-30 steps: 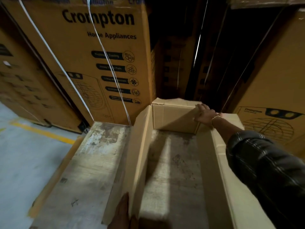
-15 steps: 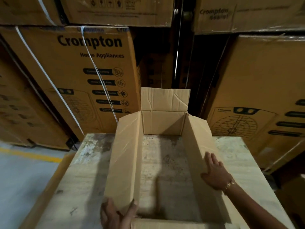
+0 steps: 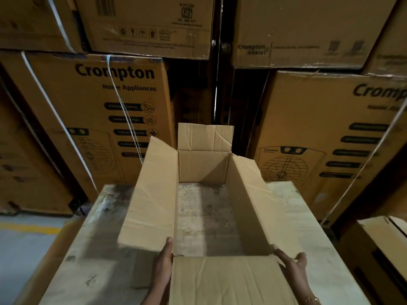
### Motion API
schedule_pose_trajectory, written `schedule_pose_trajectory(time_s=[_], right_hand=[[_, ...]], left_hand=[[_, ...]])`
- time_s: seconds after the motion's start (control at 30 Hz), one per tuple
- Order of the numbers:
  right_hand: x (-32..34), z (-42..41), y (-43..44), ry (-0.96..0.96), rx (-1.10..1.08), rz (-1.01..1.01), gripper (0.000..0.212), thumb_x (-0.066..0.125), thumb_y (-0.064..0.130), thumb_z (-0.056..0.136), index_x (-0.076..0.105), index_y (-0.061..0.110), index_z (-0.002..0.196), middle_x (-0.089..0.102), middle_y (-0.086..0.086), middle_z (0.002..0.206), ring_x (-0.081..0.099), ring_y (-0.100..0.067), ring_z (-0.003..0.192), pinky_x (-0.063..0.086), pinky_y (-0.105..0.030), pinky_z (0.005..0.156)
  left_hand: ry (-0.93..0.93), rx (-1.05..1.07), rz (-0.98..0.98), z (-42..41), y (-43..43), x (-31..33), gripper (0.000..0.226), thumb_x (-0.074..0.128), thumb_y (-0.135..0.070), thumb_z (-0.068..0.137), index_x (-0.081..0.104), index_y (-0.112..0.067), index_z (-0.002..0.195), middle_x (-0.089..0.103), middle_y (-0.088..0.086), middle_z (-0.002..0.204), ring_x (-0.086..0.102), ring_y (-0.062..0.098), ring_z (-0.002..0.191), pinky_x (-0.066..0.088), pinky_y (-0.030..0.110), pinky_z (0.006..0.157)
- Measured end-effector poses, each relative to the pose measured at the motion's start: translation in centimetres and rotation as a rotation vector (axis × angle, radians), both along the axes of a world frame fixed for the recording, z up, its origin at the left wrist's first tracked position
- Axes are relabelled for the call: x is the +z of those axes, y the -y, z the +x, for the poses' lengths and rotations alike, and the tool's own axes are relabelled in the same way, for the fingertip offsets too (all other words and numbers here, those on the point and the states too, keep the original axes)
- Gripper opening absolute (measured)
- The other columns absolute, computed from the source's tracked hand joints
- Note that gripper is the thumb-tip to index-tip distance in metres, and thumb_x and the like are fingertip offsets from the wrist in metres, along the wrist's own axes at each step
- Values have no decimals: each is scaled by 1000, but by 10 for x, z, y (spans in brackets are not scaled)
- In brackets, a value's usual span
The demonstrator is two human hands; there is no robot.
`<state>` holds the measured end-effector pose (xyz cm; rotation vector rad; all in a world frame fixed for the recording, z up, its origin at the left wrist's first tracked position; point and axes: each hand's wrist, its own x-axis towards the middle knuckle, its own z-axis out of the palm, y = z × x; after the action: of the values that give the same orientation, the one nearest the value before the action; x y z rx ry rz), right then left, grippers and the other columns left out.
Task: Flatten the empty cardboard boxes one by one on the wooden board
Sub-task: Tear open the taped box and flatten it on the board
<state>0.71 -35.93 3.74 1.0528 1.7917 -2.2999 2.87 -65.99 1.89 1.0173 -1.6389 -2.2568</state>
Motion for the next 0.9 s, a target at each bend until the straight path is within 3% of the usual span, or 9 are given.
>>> schedule_pose_trajectory(time_s=[0.07, 0.13, 0.2, 0.27, 0.5, 0.6, 0.7, 0.8, 0.9], right_hand=[[-6, -9, 1, -13, 47, 92, 92, 92, 24, 62, 32, 14, 131, 54, -20, 122, 65, -34, 88, 57, -47, 67], [-12, -16, 5, -92, 93, 110, 110, 98, 41, 40, 36, 12, 125, 51, -16, 131, 62, -34, 100, 59, -48, 74], [2, -15, 23, -151, 107, 37, 93, 90, 17, 69, 34, 13, 143, 37, -8, 150, 53, -27, 111, 49, -42, 87], [13, -21, 39, -165, 172, 26, 77, 69, -5, 86, 33, 13, 151, 29, -1, 159, 47, -23, 128, 42, -34, 93], [18, -34, 64, -253, 379, 45, 66, 67, 17, 91, 39, 30, 149, 44, 6, 148, 50, -19, 126, 48, -32, 89], [0, -26, 62, -210, 513, -14, 68, 67, 16, 89, 38, 41, 146, 37, 14, 151, 51, -13, 125, 48, -30, 92], [-19, -10, 44, -56, 641, 12, 58, 56, 7, 94, 46, 33, 145, 46, 9, 144, 54, -17, 121, 46, -34, 100], [-19, 16, 15, 187, 642, -35, 25, 51, 15, 100, 66, 19, 120, 65, -10, 120, 63, -36, 112, 47, -51, 100], [-17, 22, -17, 352, 730, 266, 24, 59, 23, 97, 67, 9, 114, 68, -16, 107, 68, -40, 101, 54, -48, 88]], left_hand=[[-55, -1, -62, 4, 2, 23, 63, 68, -68, 73, 71, -8, 89, 68, 15, 91, 60, 23, 96, 41, 33, 75], [-98, 52, -105, 5, 6, 45, 51, 68, -57, 82, 72, -8, 96, 70, 13, 100, 59, 23, 104, 45, 36, 83], [-158, 86, -166, 5, 13, 65, 35, 62, -39, 94, 70, -7, 109, 70, 13, 112, 61, 27, 113, 46, 40, 96], [-217, 91, -285, 8, 19, 93, 31, 65, -47, 91, 69, -16, 88, 70, 7, 92, 64, 26, 92, 47, 39, 82], [-371, 146, -764, 50, 1, 170, 53, 57, -47, 85, 35, -23, 44, 36, -9, 38, 31, 8, 41, 23, 29, 52], [-452, 95, -1078, 59, -7, 163, 50, 52, -49, 91, 57, -17, 53, 58, -4, 53, 52, 18, 51, 35, 28, 53], [-523, -44, -1394, 52, -16, 138, 41, 52, -36, 93, 75, -3, 101, 75, 10, 102, 63, 20, 94, 47, 30, 80], [-512, -192, -1415, 42, -25, 112, 42, 51, -34, 94, 68, -11, 125, 70, 1, 124, 64, 17, 111, 49, 39, 97], [-447, -323, -1447, 32, -48, 97, 43, 52, -34, 92, 67, -15, 127, 69, -2, 125, 64, 15, 116, 48, 42, 99]])
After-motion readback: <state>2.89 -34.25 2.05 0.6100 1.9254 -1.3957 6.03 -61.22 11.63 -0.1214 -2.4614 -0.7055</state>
